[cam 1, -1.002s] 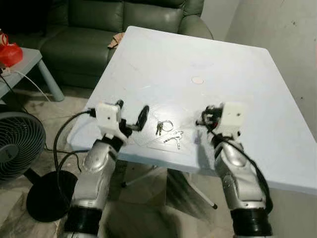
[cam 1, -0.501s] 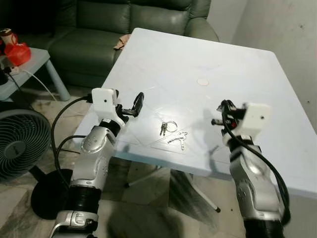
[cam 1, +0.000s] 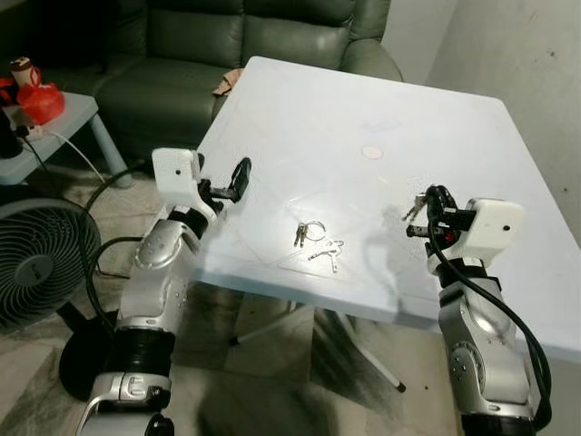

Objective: Hang keys on a hook

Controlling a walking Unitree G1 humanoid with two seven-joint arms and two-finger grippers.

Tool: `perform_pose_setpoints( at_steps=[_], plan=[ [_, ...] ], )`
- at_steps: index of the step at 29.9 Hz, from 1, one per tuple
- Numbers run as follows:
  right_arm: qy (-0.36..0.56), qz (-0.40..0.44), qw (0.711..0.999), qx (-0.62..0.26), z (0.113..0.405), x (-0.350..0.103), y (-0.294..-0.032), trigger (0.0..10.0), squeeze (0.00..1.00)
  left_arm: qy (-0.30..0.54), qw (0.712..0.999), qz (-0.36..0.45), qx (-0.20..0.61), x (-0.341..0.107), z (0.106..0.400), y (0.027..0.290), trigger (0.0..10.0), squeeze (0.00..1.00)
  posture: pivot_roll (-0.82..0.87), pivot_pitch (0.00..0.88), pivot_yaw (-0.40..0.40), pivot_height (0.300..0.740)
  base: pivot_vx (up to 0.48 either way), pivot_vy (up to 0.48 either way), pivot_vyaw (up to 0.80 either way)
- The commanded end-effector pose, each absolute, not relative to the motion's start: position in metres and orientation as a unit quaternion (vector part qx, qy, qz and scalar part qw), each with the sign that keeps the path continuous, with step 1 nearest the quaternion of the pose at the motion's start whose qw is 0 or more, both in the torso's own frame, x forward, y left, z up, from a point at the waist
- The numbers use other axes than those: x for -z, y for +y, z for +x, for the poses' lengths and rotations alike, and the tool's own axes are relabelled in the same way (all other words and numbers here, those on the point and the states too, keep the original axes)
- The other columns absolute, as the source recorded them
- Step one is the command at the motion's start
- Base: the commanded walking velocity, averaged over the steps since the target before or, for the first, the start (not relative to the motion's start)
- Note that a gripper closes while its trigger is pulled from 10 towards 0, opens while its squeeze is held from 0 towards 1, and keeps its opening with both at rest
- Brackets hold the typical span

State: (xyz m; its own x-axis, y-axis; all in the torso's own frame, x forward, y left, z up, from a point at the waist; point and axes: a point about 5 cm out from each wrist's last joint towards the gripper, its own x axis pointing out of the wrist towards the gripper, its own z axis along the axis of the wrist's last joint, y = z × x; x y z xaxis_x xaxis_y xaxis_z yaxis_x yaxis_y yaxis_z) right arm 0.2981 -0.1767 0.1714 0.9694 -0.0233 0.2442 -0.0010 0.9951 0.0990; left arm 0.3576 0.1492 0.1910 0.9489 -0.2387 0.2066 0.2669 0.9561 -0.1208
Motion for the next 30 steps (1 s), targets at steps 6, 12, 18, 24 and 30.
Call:
perform_pose_setpoints(
  at_steps=[6, 12, 18, 24, 30],
  plan=[
    [-0.128, 0.045, 0.991, 0.018, 0.3007, -0.1739, -0.1810, 10.0, 0.00, -0.100, 0.985, -0.066, 0.122, -0.1945, 0.3624, 0.1473, 10.0, 0.00, 0.03, 0.065, -0.037, 0.740, 0.000, 0.000, -0.76],
    [-0.125, 0.040, 0.991, 0.017, 0.3013, -0.1724, -0.1805, 10.0, 0.00, -0.100, 0.985, -0.063, 0.125, -0.1912, 0.3624, 0.1450, 10.0, 0.00, 0.02, 0.052, -0.028, 0.740, 0.000, 0.000, -0.76],
    [-0.125, 0.039, 0.991, 0.016, 0.3017, -0.1721, -0.1803, 10.0, 0.00, -0.100, 0.985, -0.067, 0.123, -0.1899, 0.3634, 0.1446, 10.0, 0.00, 0.02, 0.050, -0.032, 0.740, 0.000, 0.000, -0.75],
    [-0.124, 0.040, 0.991, 0.015, 0.3018, -0.1708, -0.1794, 10.0, 0.00, -0.098, 0.985, -0.065, 0.125, -0.1883, 0.3640, 0.1428, 10.0, 0.00, 0.02, 0.039, -0.031, 0.740, 0.000, 0.000, -0.75],
    [-0.122, 0.041, 0.992, 0.013, 0.3023, -0.1692, -0.1783, 10.0, 0.00, -0.093, 0.985, -0.070, 0.127, -0.1870, 0.3651, 0.1425, 10.0, 0.00, 0.02, 0.030, -0.030, 0.740, 0.000, 0.000, -0.75]
  ],
)
